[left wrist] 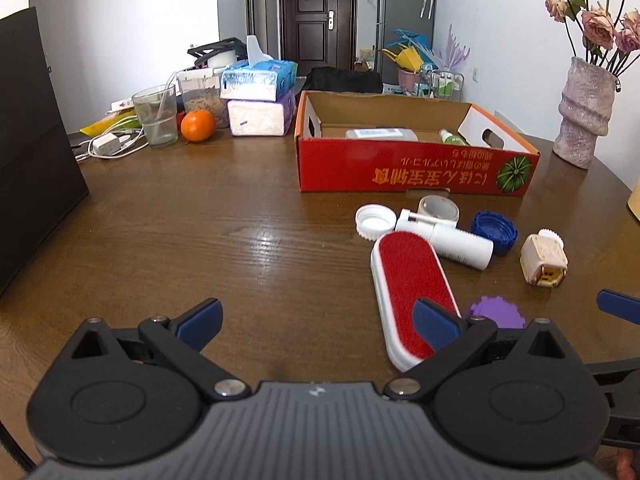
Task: Organize rigid objects
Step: 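Move both tools back to the table and grasp the purple cap with the right gripper, then grasp the red-and-white lint roller with the left gripper while the right gripper holds the purple cap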
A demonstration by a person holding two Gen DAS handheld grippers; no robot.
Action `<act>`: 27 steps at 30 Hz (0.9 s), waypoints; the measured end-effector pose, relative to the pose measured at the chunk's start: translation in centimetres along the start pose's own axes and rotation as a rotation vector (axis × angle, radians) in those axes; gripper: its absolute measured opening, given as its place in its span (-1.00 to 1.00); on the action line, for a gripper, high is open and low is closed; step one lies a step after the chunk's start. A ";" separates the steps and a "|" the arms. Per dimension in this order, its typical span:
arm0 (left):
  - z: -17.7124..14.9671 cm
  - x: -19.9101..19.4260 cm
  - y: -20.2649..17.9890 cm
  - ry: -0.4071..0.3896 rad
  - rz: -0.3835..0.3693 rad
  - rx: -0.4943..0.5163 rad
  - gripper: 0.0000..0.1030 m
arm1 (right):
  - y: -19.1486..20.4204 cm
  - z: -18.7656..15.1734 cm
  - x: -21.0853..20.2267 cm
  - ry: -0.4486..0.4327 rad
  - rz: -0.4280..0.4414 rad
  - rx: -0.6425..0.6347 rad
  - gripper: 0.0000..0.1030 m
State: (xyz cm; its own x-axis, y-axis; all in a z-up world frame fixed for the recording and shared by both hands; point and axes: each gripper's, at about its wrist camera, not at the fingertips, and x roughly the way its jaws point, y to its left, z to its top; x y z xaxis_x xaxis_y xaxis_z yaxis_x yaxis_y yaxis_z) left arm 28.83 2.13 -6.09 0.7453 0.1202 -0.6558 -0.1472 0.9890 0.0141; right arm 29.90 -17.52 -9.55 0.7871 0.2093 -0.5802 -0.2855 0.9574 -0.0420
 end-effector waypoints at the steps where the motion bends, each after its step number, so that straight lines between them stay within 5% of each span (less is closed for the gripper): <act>1: -0.1 0.0 0.0 0.005 0.001 0.000 1.00 | 0.1 -0.1 0.1 0.006 0.004 -0.003 1.00; 10: -0.6 0.0 0.4 0.040 0.000 0.000 1.00 | 1.1 -0.2 2.6 0.040 0.065 -0.056 0.81; 12: -0.6 0.0 0.5 0.045 -0.001 -0.003 1.00 | 1.2 -0.2 3.0 0.033 0.060 -0.064 0.60; 14: -0.6 0.1 0.5 0.047 0.001 -0.008 1.00 | 1.3 -0.2 3.3 0.040 0.080 -0.067 0.06; 16: -0.5 0.0 0.5 0.048 0.003 -0.013 1.00 | 1.1 -0.3 3.5 0.042 0.123 -0.050 -0.13; 27: -0.3 0.3 -0.8 0.054 -0.005 0.001 1.00 | 0.9 -0.6 2.5 -0.012 0.120 -0.049 -0.13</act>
State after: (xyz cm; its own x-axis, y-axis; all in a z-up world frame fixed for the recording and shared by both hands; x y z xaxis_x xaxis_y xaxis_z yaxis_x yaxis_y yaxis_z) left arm 28.93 1.31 -6.52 0.7101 0.1106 -0.6954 -0.1427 0.9897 0.0117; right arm 31.27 -16.24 -11.49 0.7523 0.3245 -0.5733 -0.4043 0.9145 -0.0129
